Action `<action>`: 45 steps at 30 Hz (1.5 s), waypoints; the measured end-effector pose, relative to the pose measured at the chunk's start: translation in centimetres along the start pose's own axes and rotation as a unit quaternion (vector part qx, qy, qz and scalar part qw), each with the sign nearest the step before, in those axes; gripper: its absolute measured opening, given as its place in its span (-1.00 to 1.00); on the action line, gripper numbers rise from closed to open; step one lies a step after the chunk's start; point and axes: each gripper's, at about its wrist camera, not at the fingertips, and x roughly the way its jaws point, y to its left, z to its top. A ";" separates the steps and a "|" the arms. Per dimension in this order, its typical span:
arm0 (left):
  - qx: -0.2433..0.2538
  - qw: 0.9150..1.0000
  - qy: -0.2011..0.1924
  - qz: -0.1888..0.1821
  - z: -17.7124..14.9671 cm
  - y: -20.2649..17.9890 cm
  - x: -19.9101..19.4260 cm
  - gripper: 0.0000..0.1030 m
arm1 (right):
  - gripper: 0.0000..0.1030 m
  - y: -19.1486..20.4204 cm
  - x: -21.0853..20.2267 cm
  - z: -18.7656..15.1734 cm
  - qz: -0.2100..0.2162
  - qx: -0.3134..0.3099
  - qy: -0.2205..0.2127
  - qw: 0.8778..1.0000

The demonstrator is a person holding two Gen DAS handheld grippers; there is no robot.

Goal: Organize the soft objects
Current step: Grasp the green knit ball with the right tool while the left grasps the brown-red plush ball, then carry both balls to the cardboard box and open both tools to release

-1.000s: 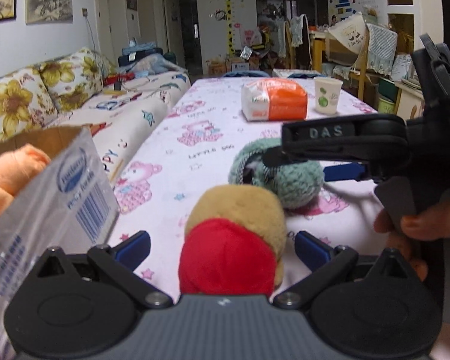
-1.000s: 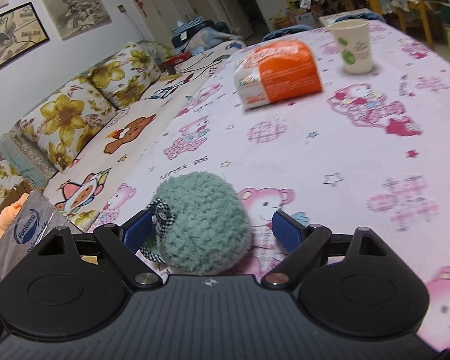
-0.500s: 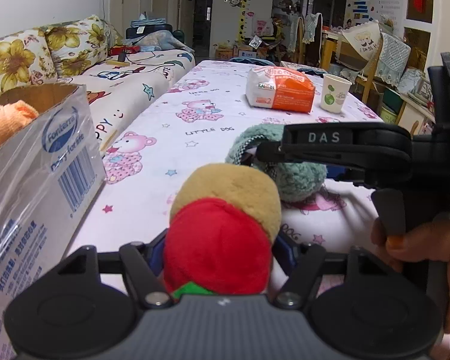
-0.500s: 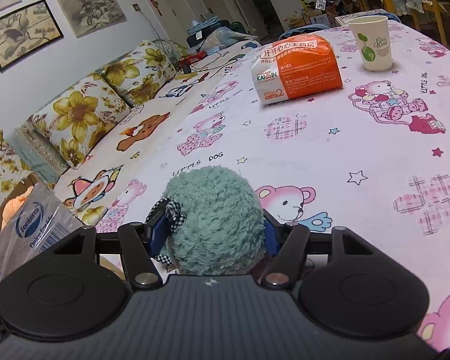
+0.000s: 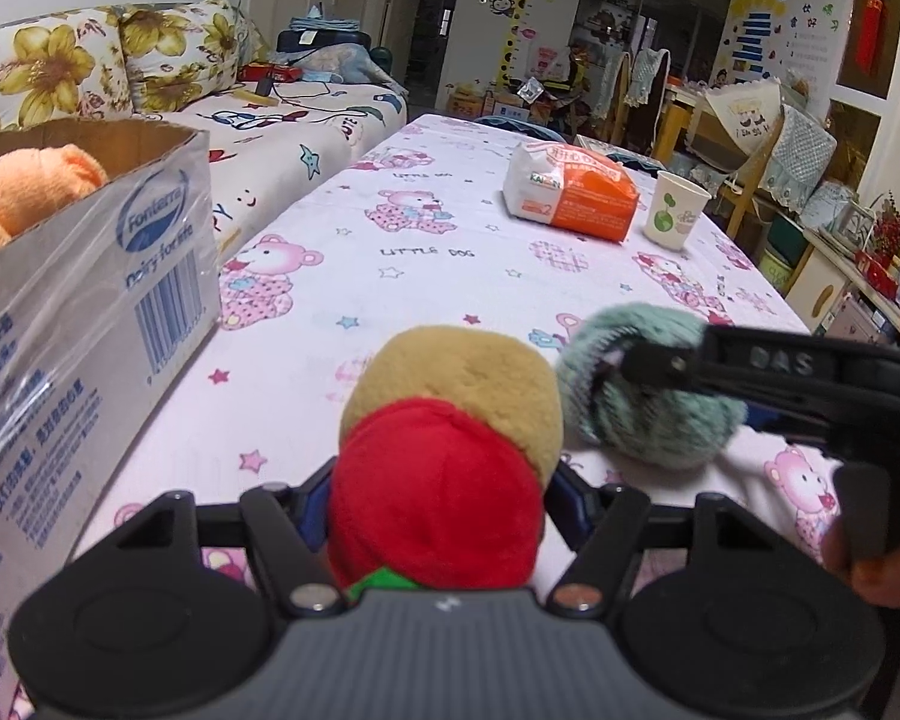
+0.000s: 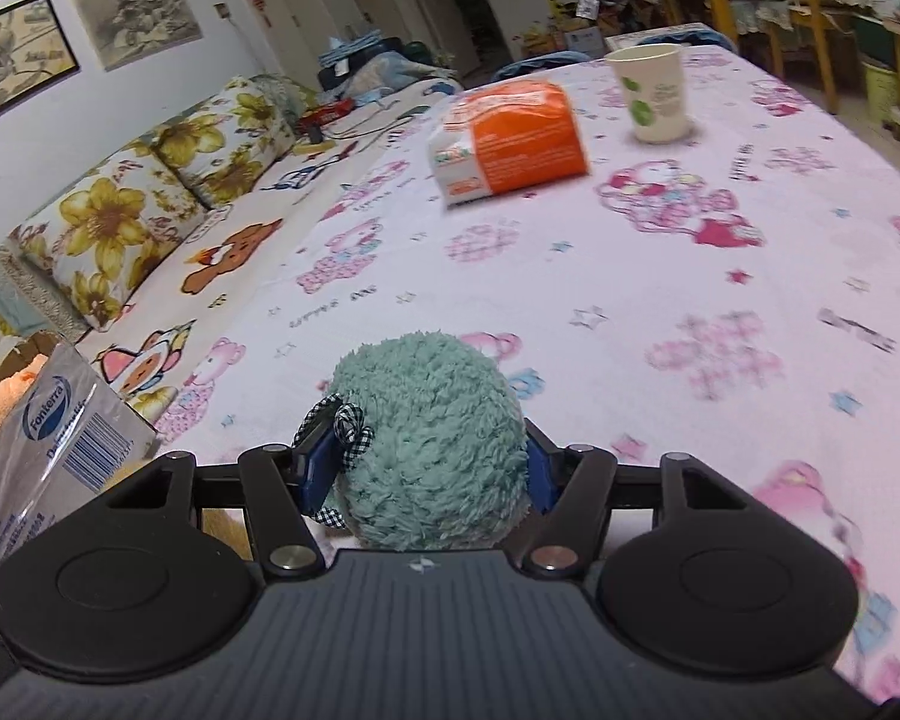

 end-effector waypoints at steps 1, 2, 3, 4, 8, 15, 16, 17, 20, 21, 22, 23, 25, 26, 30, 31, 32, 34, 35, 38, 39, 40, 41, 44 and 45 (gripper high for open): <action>-0.002 1.000 0.000 -0.001 0.0 -0.1 -0.1 0.33 | 0.47 -0.2 -0.4 -0.1 -0.004 0.002 -0.001 1.000; -0.003 1.000 0.000 -0.002 -0.1 -0.1 -0.2 0.33 | 0.47 -0.3 -0.9 -0.2 -0.008 0.004 -0.002 1.000; -0.004 1.000 0.000 -0.004 -0.1 -0.1 -0.3 0.33 | 0.47 -0.4 -1.3 -0.3 -0.013 0.004 -0.005 1.000; -0.005 1.000 0.000 -0.006 -0.1 -0.2 -0.4 0.33 | 0.47 -0.4 -1.8 -0.4 -0.018 0.004 -0.009 1.000; -0.006 1.000 -0.006 -0.017 -0.2 -0.4 -0.9 0.33 | 0.47 -0.6 -3.5 -0.8 -0.028 -0.003 -0.022 0.999; -0.006 0.999 -0.018 -0.038 -0.3 -0.6 -2.4 0.33 | 0.46 -0.3 -6.2 -0.8 -0.045 -0.024 -0.060 0.997; -0.006 0.999 -0.021 -0.040 -0.2 -0.6 -2.7 0.33 | 0.46 -0.4 -6.5 -0.8 -0.047 -0.024 -0.065 0.997; -0.006 0.999 -0.025 -0.042 -0.2 -0.6 -3.0 0.33 | 0.46 -0.4 -6.8 -0.9 -0.050 -0.024 -0.068 0.996; -0.005 0.998 -0.034 -0.047 0.1 -0.5 -3.6 0.33 | 0.46 -0.4 -7.3 -1.0 -0.059 -0.026 -0.076 0.995; -0.004 0.998 -0.037 -0.049 0.1 -0.5 -3.8 0.33 | 0.46 -0.5 -7.5 -1.1 -0.061 -0.026 -0.078 0.995; -0.002 0.998 -0.040 -0.049 0.1 -0.5 -4.0 0.33 | 0.46 -0.5 -7.7 -1.1 -0.063 -0.027 -0.080 0.994; 0.000 0.998 -0.043 -0.049 0.2 -0.4 -4.2 0.33 | 0.46 -0.4 -7.9 -1.2 -0.066 -0.030 -0.082 0.994; 0.001 0.998 -0.049 -0.049 0.2 -0.3 -4.6 0.33 | 0.46 -0.4 -8.3 -1.5 -0.072 -0.034 -0.086 0.993; 0.001 0.997 -0.052 -0.050 0.3 -0.3 -4.8 0.33 | 0.46 -0.3 -8.4 -1.6 -0.075 -0.035 -0.089 0.993; 0.003 0.997 -0.062 -0.052 0.5 -0.2 -5.4 0.33 | 0.46 -0.2 -8.6 -1.6 -0.076 -0.042 -0.095 0.992; 0.003 0.997 -0.065 -0.051 0.6 -0.2 -5.5 0.33 | 0.46 0.0 -8.7 -1.6 -0.076 -0.043 -0.096 0.992; 0.004 0.996 -0.067 -0.051 0.6 -0.2 -5.7 0.33 | 0.46 0.1 -8.7 -1.6 -0.076 -0.045 -0.098 0.991; 0.004 0.996 -0.073 -0.052 0.8 -0.1 -6.0 0.33 | 0.46 0.4 -8.7 -1.7 -0.076 -0.049 -0.100 0.991; 0.004 0.996 -0.077 -0.052 0.8 0.0 -6.2 0.33 | 0.46 0.4 -8.9 -1.8 -0.076 -0.052 -0.100 0.991; 0.004 0.995 -0.087 -0.052 1.0 0.1 -6.8 0.33 | 0.46 0.6 -9.1 -1.8 -0.076 -0.056 -0.104 0.990; 0.004 0.995 -0.090 -0.051 1.1 0.2 -6.9 0.33 | 0.46 0.7 -9.2 -1.8 -0.076 -0.056 -0.104 0.990; 0.005 0.994 -0.094 -0.050 1.2 0.3 -7.1 0.33 | 0.46 0.8 -9.2 -1.9 -0.075 -0.057 -0.105 0.990; 0.005 0.994 -0.097 -0.048 1.3 0.4 -7.3 0.33 | 0.46 0.9 -9.3 -1.9 -0.074 -0.059 -0.106 0.990; 0.003 0.994 -0.104 -0.045 1.5 0.8 -7.7 0.34 | 0.46 1.3 -9.6 -2.0 -0.071 -0.066 -0.109 0.989; 0.001 0.993 -0.106 -0.045 1.6 0.9 -7.9 0.34 | 0.46 1.5 -9.7 -2.1 -0.069 -0.069 -0.110 0.989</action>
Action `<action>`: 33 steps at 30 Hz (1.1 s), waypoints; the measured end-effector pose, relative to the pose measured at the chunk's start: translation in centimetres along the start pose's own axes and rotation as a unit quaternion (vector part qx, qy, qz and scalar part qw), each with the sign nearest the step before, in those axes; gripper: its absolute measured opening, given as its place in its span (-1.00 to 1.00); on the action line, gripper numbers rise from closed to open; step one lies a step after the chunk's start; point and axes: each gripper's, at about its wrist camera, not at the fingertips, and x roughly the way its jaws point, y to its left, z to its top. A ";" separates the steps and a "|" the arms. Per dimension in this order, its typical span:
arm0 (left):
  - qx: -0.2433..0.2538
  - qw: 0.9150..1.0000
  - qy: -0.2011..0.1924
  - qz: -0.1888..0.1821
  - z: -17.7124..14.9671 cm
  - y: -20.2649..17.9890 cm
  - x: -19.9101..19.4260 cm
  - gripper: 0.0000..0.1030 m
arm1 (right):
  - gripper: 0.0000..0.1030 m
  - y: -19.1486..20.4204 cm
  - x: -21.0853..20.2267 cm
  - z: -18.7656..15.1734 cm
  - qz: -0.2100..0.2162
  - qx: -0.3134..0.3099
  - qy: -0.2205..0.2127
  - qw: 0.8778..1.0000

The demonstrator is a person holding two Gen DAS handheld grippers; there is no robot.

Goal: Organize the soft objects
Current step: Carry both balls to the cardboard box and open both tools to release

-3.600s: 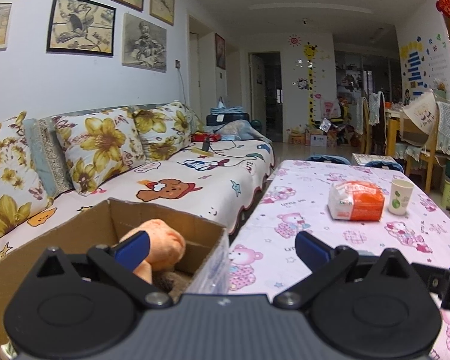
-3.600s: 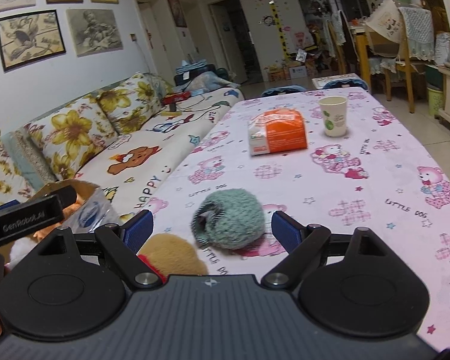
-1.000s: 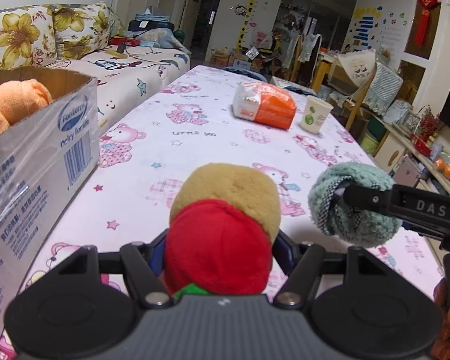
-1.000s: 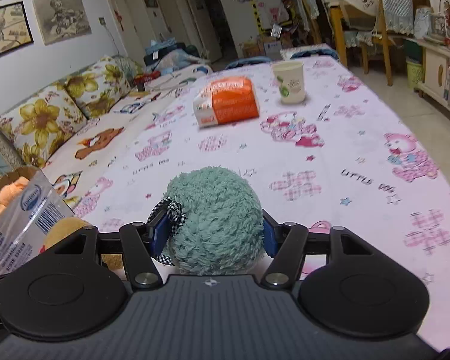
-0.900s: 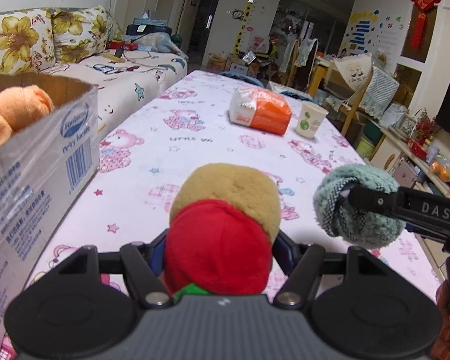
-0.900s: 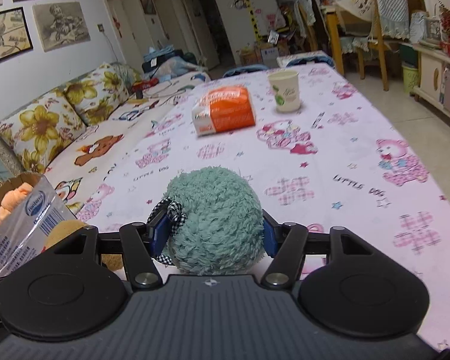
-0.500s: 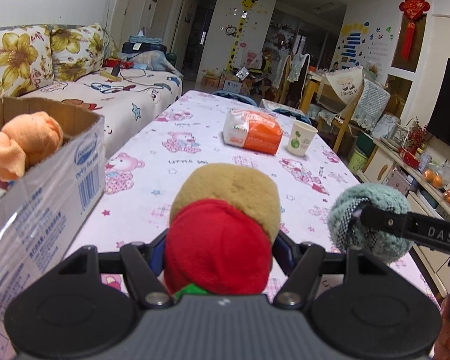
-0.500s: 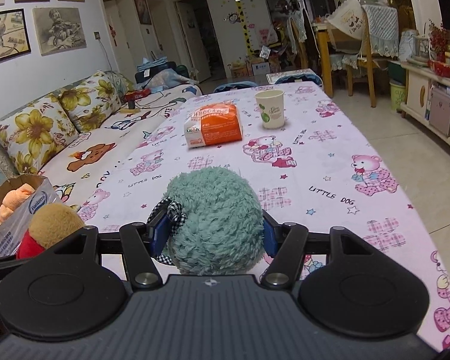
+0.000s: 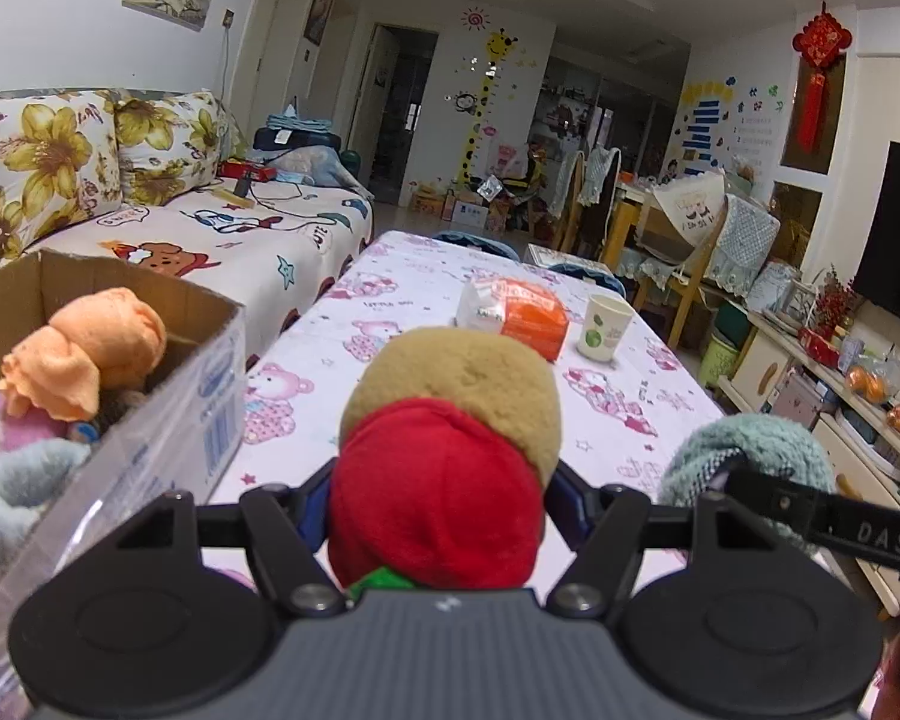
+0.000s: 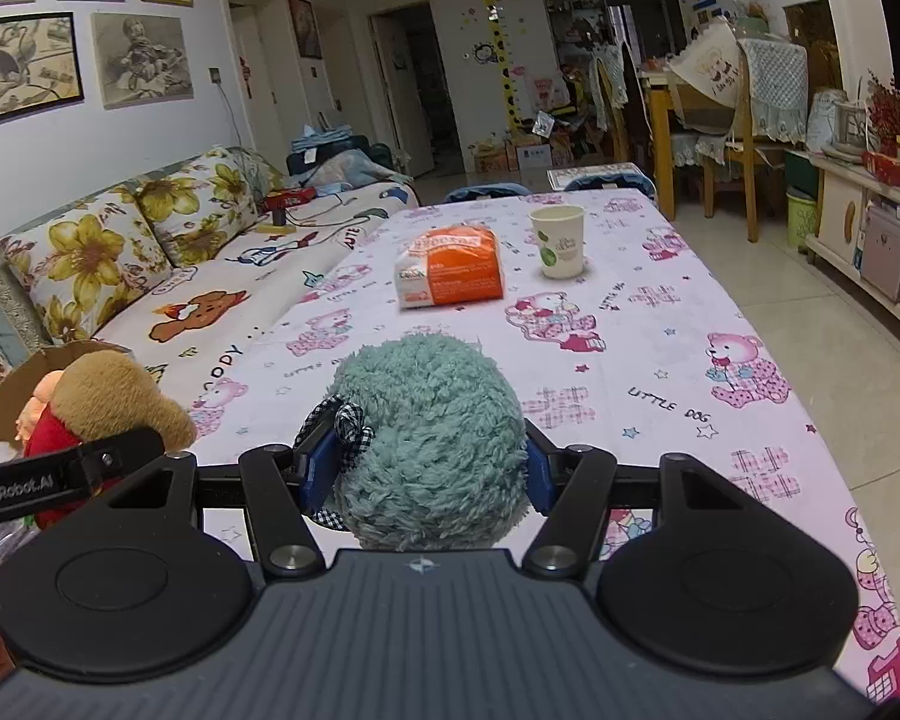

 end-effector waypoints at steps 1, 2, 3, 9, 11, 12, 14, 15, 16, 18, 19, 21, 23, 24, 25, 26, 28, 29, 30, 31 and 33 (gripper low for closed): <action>-0.001 1.000 -0.002 0.000 0.1 0.2 -0.3 0.34 | 0.46 0.2 -0.1 0.0 0.002 -0.004 -0.002 1.000; -0.002 1.000 -0.005 0.001 0.2 0.4 -0.4 0.34 | 0.46 0.5 -0.3 0.1 0.005 -0.008 -0.004 1.000; -0.002 1.000 -0.008 0.002 0.3 0.4 -0.6 0.34 | 0.46 0.7 -0.4 0.1 0.006 -0.012 -0.007 1.000; -0.006 1.000 -0.028 0.003 1.0 1.0 -1.9 0.34 | 0.46 1.7 -1.1 0.6 0.022 -0.024 -0.022 0.999; -0.009 0.999 -0.036 0.006 1.3 1.2 -2.4 0.34 | 0.46 2.0 -1.3 0.7 0.030 -0.026 -0.026 0.999; -0.011 0.999 -0.039 0.008 1.5 1.4 -2.6 0.34 | 0.46 2.1 -1.4 0.8 0.034 -0.026 -0.028 0.999; -0.016 0.999 -0.048 0.010 1.7 1.6 -3.0 0.34 | 0.46 2.6 -1.5 1.0 0.044 -0.031 -0.033 0.998; -0.018 0.998 -0.054 0.012 1.9 1.9 -3.3 0.34 | 0.46 2.8 -1.6 1.1 0.049 -0.035 -0.036 0.998; -0.019 0.998 -0.059 0.015 2.0 2.1 -3.5 0.34 | 0.46 3.1 -1.6 1.2 0.053 -0.038 -0.039 0.997; -0.019 0.997 -0.071 0.025 2.3 2.6 -4.0 0.34 | 0.46 3.6 -1.6 1.5 0.066 -0.042 -0.044 0.996; -0.019 0.996 -0.076 0.030 2.5 2.7 -4.2 0.34 | 0.46 3.9 -1.6 1.6 0.073 -0.044 -0.045 0.995; -0.024 0.995 -0.085 0.041 2.7 3.2 -4.5 0.34 | 0.46 4.7 -1.7 1.8 0.088 -0.051 -0.047 0.994; -0.035 0.994 -0.094 0.050 3.0 3.8 -4.9 0.35 | 0.46 5.5 -1.5 1.8 0.101 -0.061 -0.048 0.992; -0.041 0.993 -0.097 0.055 3.0 4.1 -5.1 0.35 | 0.46 5.9 -1.4 1.8 0.107 -0.065 -0.048 0.991; -0.049 0.992 -0.101 0.060 3.2 4.5 -5.3 0.35 | 0.46 6.2 -1.3 1.8 0.114 -0.070 -0.047 0.990; -0.056 0.991 -0.106 0.065 3.3 4.9 -5.5 0.35 | 0.46 6.6 -1.2 1.8 0.121 -0.074 -0.046 0.989; -0.070 0.988 -0.115 0.082 3.5 5.9 -5.9 0.35 | 0.46 7.4 -0.8 1.8 0.134 -0.079 -0.043 0.987; -0.077 0.986 -0.118 0.092 3.6 6.4 -6.0 0.35 | 0.46 7.8 -0.5 1.8 0.141 -0.081 -0.041 0.986; -0.084 0.984 -0.121 0.101 3.6 6.9 -6.2 0.35 | 0.46 8.1 -0.2 1.9 0.147 -0.082 -0.040 0.985; -0.093 0.982 -0.122 0.110 3.7 7.6 -6.2 0.35 | 0.46 8.4 0.1 1.9 0.153 -0.082 -0.038 0.984; -0.108 0.978 -0.122 0.130 3.9 8.8 -6.3 0.35 | 0.47 8.8 0.6 2.1 0.166 -0.080 -0.033 0.982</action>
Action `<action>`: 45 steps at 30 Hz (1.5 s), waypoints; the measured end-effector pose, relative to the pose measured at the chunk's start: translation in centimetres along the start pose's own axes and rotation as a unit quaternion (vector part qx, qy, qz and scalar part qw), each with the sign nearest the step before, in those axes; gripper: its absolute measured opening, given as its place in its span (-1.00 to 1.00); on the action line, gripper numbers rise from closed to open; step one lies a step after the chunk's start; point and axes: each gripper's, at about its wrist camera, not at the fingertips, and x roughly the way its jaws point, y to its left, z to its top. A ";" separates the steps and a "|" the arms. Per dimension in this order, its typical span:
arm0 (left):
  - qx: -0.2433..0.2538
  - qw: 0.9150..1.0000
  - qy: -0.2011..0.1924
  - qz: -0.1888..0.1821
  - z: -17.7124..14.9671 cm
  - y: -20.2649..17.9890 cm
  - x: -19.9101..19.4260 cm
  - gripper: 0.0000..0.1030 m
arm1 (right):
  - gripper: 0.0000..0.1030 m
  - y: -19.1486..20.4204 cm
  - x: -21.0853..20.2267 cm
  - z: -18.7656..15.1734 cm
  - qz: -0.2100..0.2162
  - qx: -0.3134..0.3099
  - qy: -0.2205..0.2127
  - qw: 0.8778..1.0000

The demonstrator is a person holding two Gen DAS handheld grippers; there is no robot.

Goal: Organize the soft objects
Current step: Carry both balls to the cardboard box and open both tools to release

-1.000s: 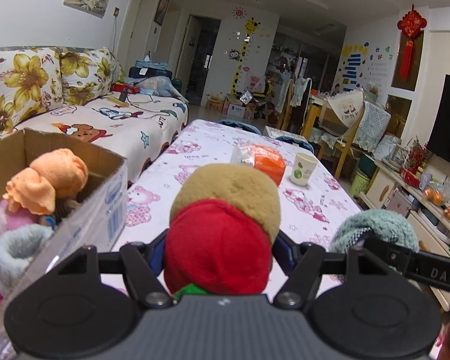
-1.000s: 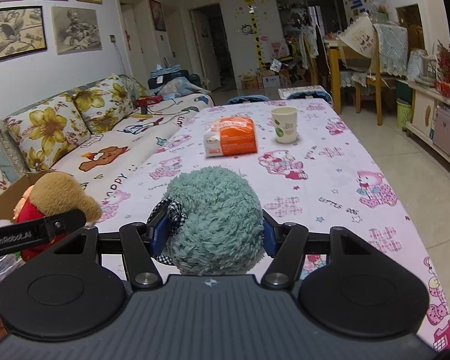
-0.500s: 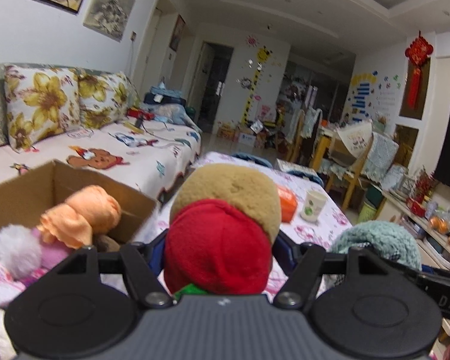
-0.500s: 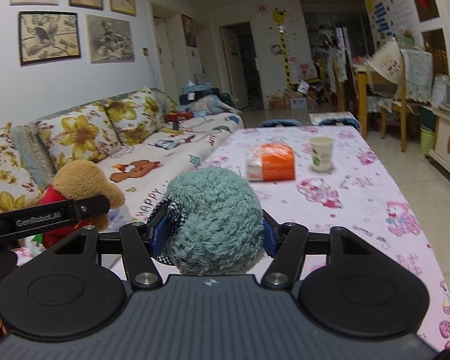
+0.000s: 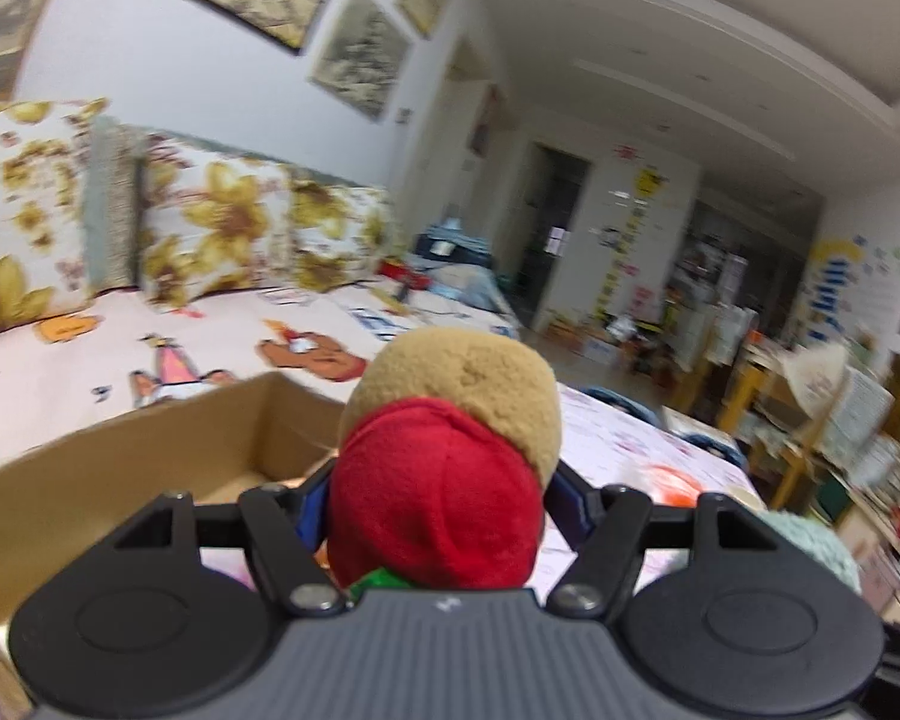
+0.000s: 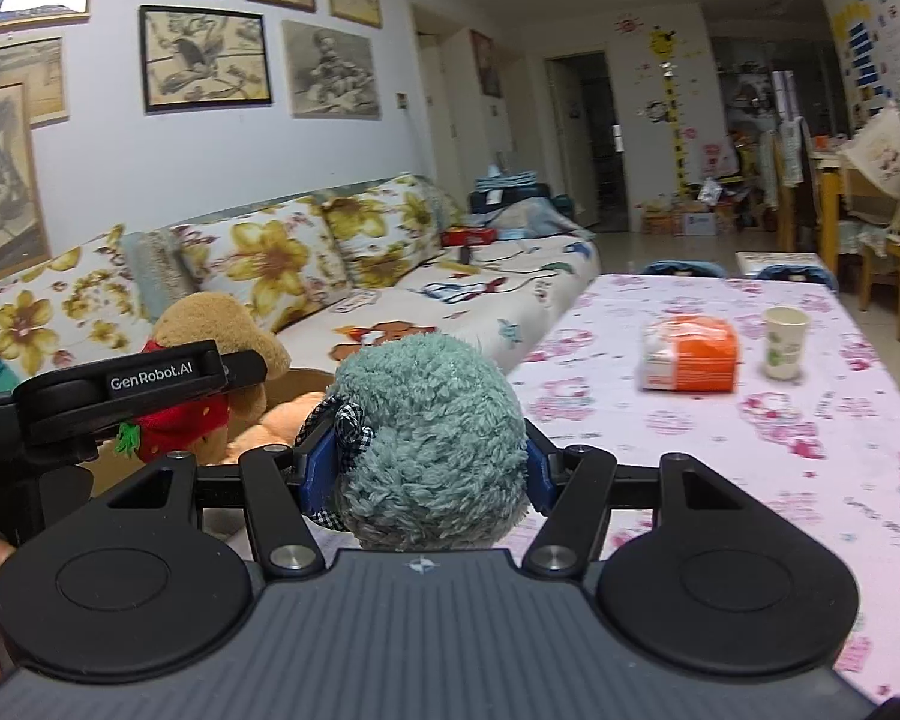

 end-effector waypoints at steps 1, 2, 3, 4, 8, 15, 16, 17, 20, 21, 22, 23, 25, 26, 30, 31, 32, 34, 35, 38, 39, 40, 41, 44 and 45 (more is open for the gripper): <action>-0.004 1.000 0.000 0.012 0.1 0.5 0.2 0.35 | 0.47 0.2 0.4 0.1 0.006 0.003 0.002 1.000; -0.007 1.000 0.000 0.026 0.2 0.9 0.3 0.35 | 0.47 0.3 0.5 0.0 0.014 0.007 0.003 1.000; -0.009 0.999 0.001 0.040 0.3 1.4 0.6 0.35 | 0.47 0.5 0.7 0.1 0.021 0.009 0.005 1.000; -0.012 0.999 0.001 0.052 0.4 1.8 0.8 0.35 | 0.47 0.7 1.2 0.1 0.029 0.010 0.008 0.999; -0.009 0.995 0.003 0.098 0.8 3.2 1.7 0.35 | 0.47 1.7 2.8 0.3 0.054 0.008 0.019 0.998; 0.000 0.987 0.017 0.161 0.9 4.9 2.6 0.35 | 0.47 3.2 5.0 -0.3 0.082 -0.002 0.044 0.996; -0.003 0.986 0.020 0.165 0.9 5.2 2.6 0.35 | 0.47 3.3 5.3 -0.3 0.084 -0.003 0.048 0.995; -0.006 0.986 0.022 0.168 1.0 5.4 2.6 0.35 | 0.47 3.5 5.5 -0.5 0.087 -0.004 0.053 0.995; -0.006 0.983 0.027 0.180 1.1 5.7 2.6 0.35 | 0.47 3.8 6.0 -0.6 0.093 -0.007 0.064 0.994; -0.009 0.983 0.027 0.181 1.2 5.9 2.8 0.35 | 0.47 3.9 6.1 -0.6 0.094 -0.007 0.067 0.993; -0.011 0.983 0.027 0.181 1.2 6.0 2.7 0.35 | 0.47 4.0 6.2 -0.7 0.096 -0.007 0.070 0.993; -0.010 0.983 0.027 0.182 1.3 6.1 2.7 0.35 | 0.48 4.0 6.3 -0.7 0.098 -0.007 0.072 0.993; -0.010 0.982 0.026 0.185 1.4 6.1 2.7 0.36 | 0.49 4.3 6.5 -0.5 0.103 -0.008 0.077 0.992; -0.010 0.982 0.025 0.186 1.4 6.3 2.8 0.38 | 0.57 4.3 6.6 -0.4 0.108 -0.009 0.078 0.991; -0.009 0.982 0.022 0.189 1.6 6.3 2.9 0.52 | 1.00 4.4 6.1 -0.3 0.115 -0.005 0.069 0.991; -0.006 0.982 0.018 0.189 1.6 6.2 2.8 0.58 | 1.00 4.4 5.9 -0.2 0.112 -0.007 0.066 0.991; -0.004 0.982 0.013 0.190 1.6 6.0 2.7 0.65 | 1.00 4.4 5.5 -0.2 0.107 -0.010 0.061 0.992; 0.000 0.982 0.007 0.189 1.6 5.9 2.5 0.74 | 1.00 4.2 5.0 -0.1 0.097 -0.011 0.053 0.994; 0.001 0.982 0.007 0.188 1.6 5.9 2.6 0.76 | 1.00 4.0 4.7 0.0 0.094 -0.007 0.050 0.994; 0.005 0.983 0.005 0.183 1.6 5.7 2.5 0.81 | 1.00 3.3 4.3 0.1 0.078 0.009 0.041 0.996; 0.006 0.983 0.005 0.182 1.6 5.6 2.5 0.84 | 1.00 3.1 4.2 0.2 0.071 0.012 0.039 0.997; 0.008 0.984 0.003 0.181 1.7 5.5 2.4 0.87 | 1.00 2.8 3.9 0.2 0.063 0.014 0.037 0.997; 0.009 0.984 0.003 0.180 1.6 5.4 2.4 0.88 | 1.00 2.6 3.7 0.2 0.055 0.016 0.035 0.998; 0.014 0.985 0.002 0.173 1.6 5.0 2.3 0.97 | 1.00 2.1 3.2 0.0 0.020 0.020 0.034 0.999; 0.017 0.985 0.000 0.170 1.5 4.8 2.2 0.98 | 1.00 1.9 3.1 -0.1 0.008 0.022 0.035 0.999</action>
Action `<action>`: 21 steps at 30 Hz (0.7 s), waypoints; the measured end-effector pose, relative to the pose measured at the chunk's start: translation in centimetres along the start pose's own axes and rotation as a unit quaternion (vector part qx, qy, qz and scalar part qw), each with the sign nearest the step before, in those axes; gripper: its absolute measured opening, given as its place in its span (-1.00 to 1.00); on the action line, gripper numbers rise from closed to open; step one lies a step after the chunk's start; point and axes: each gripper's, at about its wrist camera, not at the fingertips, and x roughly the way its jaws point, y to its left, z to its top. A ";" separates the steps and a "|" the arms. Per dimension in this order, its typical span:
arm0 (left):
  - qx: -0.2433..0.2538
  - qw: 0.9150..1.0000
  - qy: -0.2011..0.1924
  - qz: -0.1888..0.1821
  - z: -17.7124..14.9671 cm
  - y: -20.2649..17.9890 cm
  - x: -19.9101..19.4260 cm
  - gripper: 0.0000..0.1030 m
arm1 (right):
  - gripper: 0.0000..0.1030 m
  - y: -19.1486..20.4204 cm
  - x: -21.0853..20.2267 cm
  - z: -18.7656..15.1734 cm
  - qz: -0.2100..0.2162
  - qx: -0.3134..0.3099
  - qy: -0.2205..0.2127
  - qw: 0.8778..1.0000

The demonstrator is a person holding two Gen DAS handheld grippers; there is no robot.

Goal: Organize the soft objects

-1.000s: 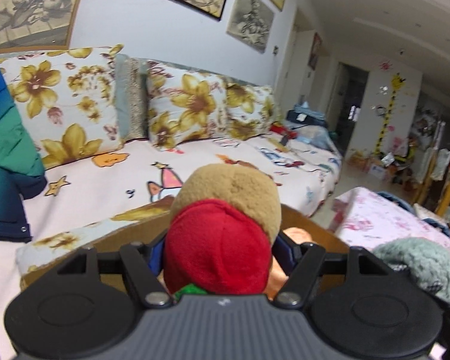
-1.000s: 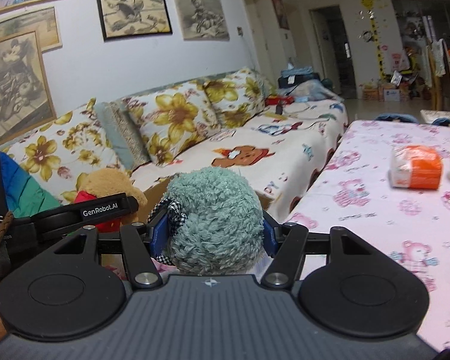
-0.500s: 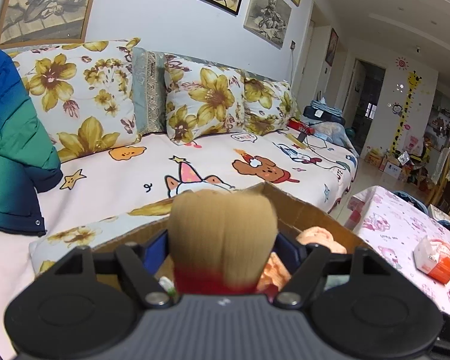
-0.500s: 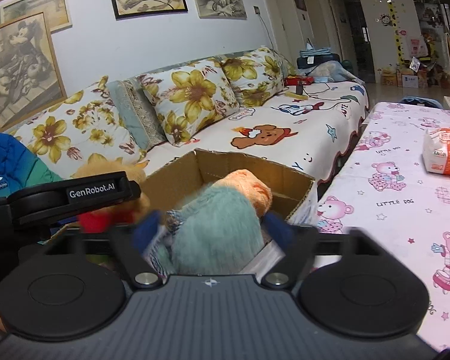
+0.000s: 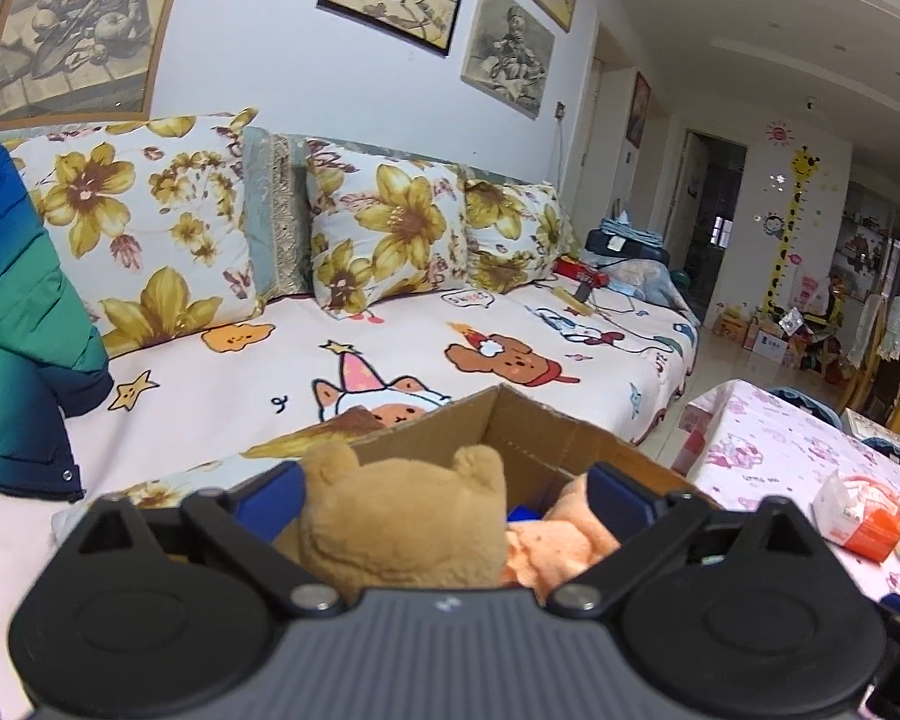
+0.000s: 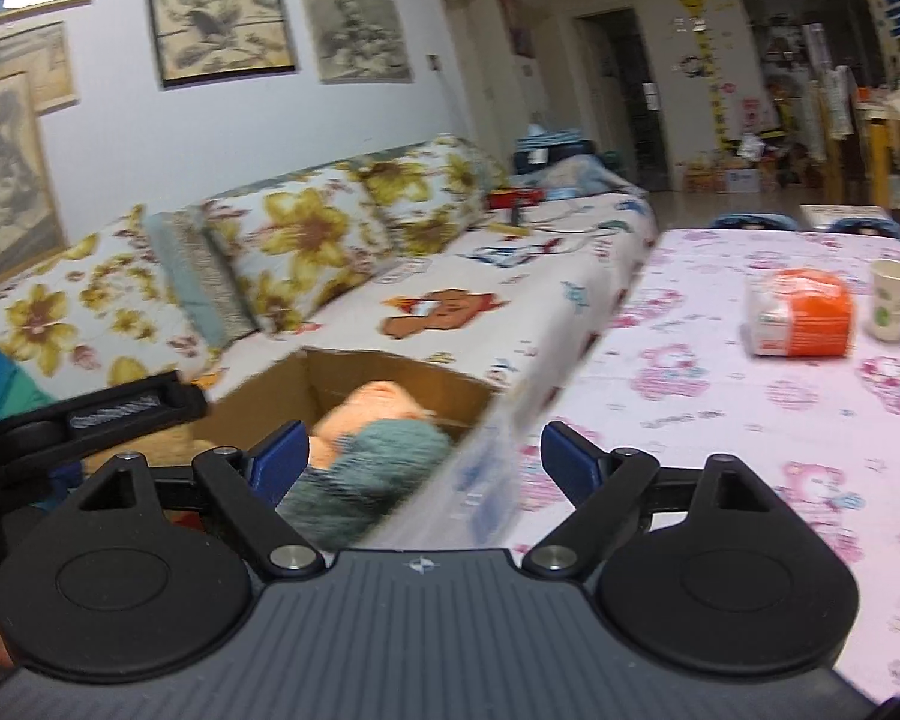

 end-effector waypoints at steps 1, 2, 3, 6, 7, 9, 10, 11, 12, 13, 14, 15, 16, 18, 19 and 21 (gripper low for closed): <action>0.003 1.000 -0.002 -0.001 0.0 -0.1 -0.2 0.98 | 1.00 -0.2 -0.2 -0.1 -0.008 0.002 0.001 1.000; 0.006 1.000 -0.003 -0.003 -0.1 -0.3 -0.3 0.98 | 1.00 -0.4 -0.3 -0.3 -0.013 0.004 0.002 1.000; 0.008 1.000 -0.004 -0.005 -0.1 -0.4 -0.4 0.98 | 1.00 -0.6 -0.5 -0.4 -0.017 0.007 0.004 1.000; 0.014 1.000 -0.006 -0.013 -0.3 -0.9 -0.8 0.98 | 1.00 -1.0 -0.6 -0.7 -0.029 0.014 0.010 0.999; 0.016 1.000 -0.006 -0.017 -0.4 -1.0 -1.0 0.98 | 1.00 -1.0 -0.7 -0.8 -0.033 0.014 0.011 0.999; 0.021 0.999 -0.005 -0.024 -0.7 -1.4 -1.4 0.98 | 1.00 -1.0 -1.0 -0.9 -0.042 0.014 0.012 0.999; 0.024 0.999 -0.004 -0.029 -0.8 -1.7 -1.6 0.98 | 1.00 -1.0 -1.2 -1.0 -0.045 0.012 0.011 0.999; 0.029 0.999 -0.003 -0.035 -0.9 -2.0 -1.9 0.98 | 1.00 -0.9 -1.3 -0.8 -0.048 0.010 0.011 0.999; 0.035 0.999 -0.004 -0.041 -1.1 -2.3 -2.2 0.98 | 1.00 -0.9 -1.5 -0.9 -0.053 0.009 0.010 0.999; 0.041 0.998 -0.004 -0.047 -1.2 -2.6 -2.5 0.98 | 1.00 -0.9 -1.7 -0.9 -0.058 0.007 0.009 0.998; 0.049 0.997 -0.004 -0.052 -1.4 -3.0 -2.7 0.98 | 1.00 -0.9 -1.8 -0.8 -0.064 0.006 0.008 0.998; 0.057 0.997 -0.003 -0.056 -1.5 -3.3 -3.0 0.98 | 1.00 -1.0 -1.9 -0.8 -0.072 0.005 0.007 0.997; 0.064 0.996 -0.002 -0.059 -1.6 -3.6 -3.2 0.98 | 1.00 -1.0 -2.1 -0.8 -0.080 0.005 0.006 0.997; 0.077 0.995 -0.002 -0.066 -1.9 -4.2 -3.9 0.98 | 1.00 -0.9 -2.4 -0.8 -0.090 0.003 0.004 0.996; 0.084 0.994 -0.002 -0.069 -2.1 -4.4 -4.3 0.98 | 1.00 -0.8 -2.6 -0.8 -0.094 0.001 0.003 0.996; 0.097 0.993 0.000 -0.074 -2.5 -4.9 -5.0 0.98 | 1.00 -0.8 -3.0 -0.7 -0.105 -0.003 0.003 0.995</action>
